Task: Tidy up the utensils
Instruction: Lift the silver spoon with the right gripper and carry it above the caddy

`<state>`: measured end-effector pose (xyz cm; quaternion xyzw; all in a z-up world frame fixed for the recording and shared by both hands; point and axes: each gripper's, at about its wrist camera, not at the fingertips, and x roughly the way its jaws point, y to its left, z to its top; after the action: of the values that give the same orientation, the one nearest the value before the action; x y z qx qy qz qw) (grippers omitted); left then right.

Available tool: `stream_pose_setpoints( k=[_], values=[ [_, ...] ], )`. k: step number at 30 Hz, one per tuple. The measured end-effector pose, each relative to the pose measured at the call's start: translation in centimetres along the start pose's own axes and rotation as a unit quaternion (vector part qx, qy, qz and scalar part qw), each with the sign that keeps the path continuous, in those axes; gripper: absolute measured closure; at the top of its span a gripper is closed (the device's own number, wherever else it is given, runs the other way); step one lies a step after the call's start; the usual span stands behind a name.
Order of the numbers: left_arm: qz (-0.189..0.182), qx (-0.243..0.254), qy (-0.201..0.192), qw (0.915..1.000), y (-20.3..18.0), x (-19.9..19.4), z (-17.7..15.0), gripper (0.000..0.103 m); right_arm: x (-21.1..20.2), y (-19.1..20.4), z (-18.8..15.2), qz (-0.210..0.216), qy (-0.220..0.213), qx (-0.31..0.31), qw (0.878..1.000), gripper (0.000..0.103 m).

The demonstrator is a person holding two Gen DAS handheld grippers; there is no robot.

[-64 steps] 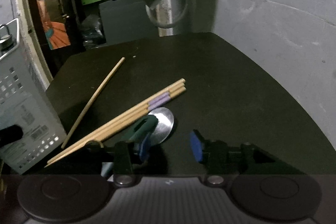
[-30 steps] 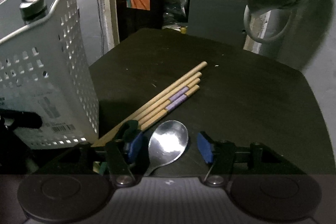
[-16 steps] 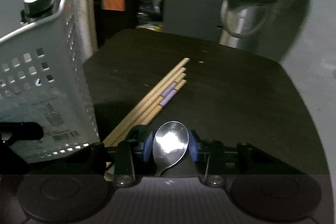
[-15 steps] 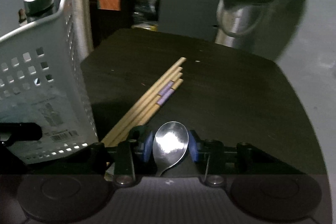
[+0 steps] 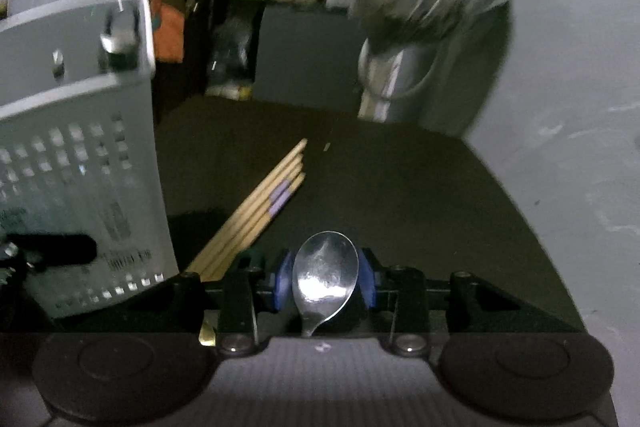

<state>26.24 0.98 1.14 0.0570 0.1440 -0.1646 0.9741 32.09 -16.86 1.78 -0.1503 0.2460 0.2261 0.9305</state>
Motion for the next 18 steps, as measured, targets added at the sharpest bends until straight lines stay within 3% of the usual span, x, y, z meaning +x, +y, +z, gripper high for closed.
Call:
stream_pose_setpoints(
  k=[9, 18],
  values=[
    [0.001, -0.003, 0.000, 1.0000, 0.1, 0.1, 0.0, 0.027, -5.6, 1.0, -0.2, -0.035, -0.108, 0.015, 0.993, 0.064],
    [0.000, -0.005, 0.000, 1.0000, 0.1, 0.1, 0.0, 0.027, -8.3, 4.6, 0.2, -0.038, -0.175, -0.013, 0.984, 0.064]
  ],
)
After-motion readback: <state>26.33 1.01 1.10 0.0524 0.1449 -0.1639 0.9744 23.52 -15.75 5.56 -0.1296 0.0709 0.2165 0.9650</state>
